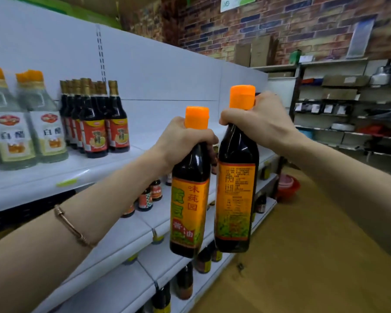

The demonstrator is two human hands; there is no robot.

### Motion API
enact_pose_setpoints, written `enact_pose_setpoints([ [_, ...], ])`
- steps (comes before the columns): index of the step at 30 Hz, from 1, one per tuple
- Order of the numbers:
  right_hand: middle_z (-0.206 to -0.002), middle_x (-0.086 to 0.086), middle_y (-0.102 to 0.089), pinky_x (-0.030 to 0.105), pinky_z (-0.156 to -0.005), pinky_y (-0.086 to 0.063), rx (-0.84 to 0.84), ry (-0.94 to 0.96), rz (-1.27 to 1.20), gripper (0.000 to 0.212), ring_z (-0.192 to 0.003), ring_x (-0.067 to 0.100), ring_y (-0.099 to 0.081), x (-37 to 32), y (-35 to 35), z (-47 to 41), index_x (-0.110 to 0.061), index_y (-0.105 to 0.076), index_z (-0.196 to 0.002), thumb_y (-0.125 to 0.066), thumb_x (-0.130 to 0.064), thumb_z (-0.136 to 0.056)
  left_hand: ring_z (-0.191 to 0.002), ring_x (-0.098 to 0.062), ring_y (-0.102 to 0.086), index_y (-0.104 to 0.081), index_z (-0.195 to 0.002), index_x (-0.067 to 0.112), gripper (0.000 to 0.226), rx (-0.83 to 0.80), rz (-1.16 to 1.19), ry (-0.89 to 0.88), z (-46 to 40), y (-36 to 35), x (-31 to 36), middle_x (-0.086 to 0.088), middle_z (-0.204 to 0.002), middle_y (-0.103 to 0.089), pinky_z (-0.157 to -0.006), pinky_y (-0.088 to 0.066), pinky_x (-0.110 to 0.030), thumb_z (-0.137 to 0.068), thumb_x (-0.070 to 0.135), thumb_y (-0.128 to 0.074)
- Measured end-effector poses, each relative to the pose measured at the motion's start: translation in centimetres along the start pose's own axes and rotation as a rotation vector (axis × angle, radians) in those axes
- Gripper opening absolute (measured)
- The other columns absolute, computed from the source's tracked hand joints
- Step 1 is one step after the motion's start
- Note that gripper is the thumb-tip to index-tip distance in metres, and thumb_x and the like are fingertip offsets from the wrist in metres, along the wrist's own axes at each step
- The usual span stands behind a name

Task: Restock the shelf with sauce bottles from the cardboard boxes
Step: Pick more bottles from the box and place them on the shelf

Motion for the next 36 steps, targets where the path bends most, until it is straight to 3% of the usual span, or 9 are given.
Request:
enact_pose_setpoints([
  [11,-0.048,-0.005,-0.035,0.030,-0.052,-0.032,0.059,0.064,-0.036,0.046,-0.048,0.016,-0.037,10.8,-0.2,-14.2,-0.022,-0.033,-0.051,-0.072,-0.028,-0.075,-0.053,-0.023,-0.063,-0.061,-0.053,0.002,0.027,0.089,-0.049,-0.066,-17.8,0.2,-4.0,-0.014,-0.057,-0.065,-0.059,-0.054,-0.025,-0.080,0.000,-0.061],
  [20,-0.051,-0.003,-0.042,0.034,-0.058,-0.040,-0.045,0.158,-0.165,0.042,-0.050,0.015,-0.044,17.3,-6.2,-24.7,-0.019,-0.037,-0.054,-0.073,-0.033,-0.072,-0.049,-0.023,-0.061,-0.057,-0.057,0.001,0.023,0.300,-0.099,0.035,-26.0,3.9,-8.8,-0.014,-0.056,-0.063,-0.055,-0.052,-0.025,-0.080,-0.001,-0.059],
  [26,-0.054,0.000,-0.042,0.036,-0.058,-0.041,-0.090,0.258,-0.236,0.042,-0.050,0.017,-0.044,18.9,-9.4,-31.4,-0.019,-0.037,-0.054,-0.071,-0.041,-0.066,-0.049,-0.021,-0.061,-0.057,-0.062,0.000,0.019,0.477,-0.193,0.002,-30.2,6.7,-8.8,-0.012,-0.057,-0.063,-0.053,-0.052,-0.024,-0.081,0.000,-0.059],
  [31,-0.052,-0.001,-0.039,0.035,-0.057,-0.038,-0.179,0.320,-0.355,0.043,-0.049,0.016,-0.041,17.7,-12.9,-35.4,-0.020,-0.033,-0.052,-0.071,-0.036,-0.066,-0.046,-0.020,-0.058,-0.056,-0.064,-0.001,0.016,0.629,-0.216,0.006,-31.5,9.8,-8.6,-0.012,-0.056,-0.061,-0.050,-0.049,-0.023,-0.079,-0.001,-0.057],
  [36,-0.051,-0.001,-0.041,0.034,-0.056,-0.037,-0.225,0.354,-0.420,0.043,-0.047,0.016,-0.042,17.5,-17.6,-38.1,-0.018,-0.035,-0.053,-0.072,-0.034,-0.069,-0.051,-0.022,-0.059,-0.057,-0.056,0.005,0.022,0.715,-0.317,0.033,-32.2,14.0,-9.7,-0.011,-0.055,-0.061,-0.058,-0.051,-0.028,-0.077,-0.001,-0.058],
])
Point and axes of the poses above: each hand's wrist, its own z-axis away from the middle knuckle, its own y-axis out of the back of the hand, x = y × z, the point moved 6 cm from there along -z, towards the middle knuckle
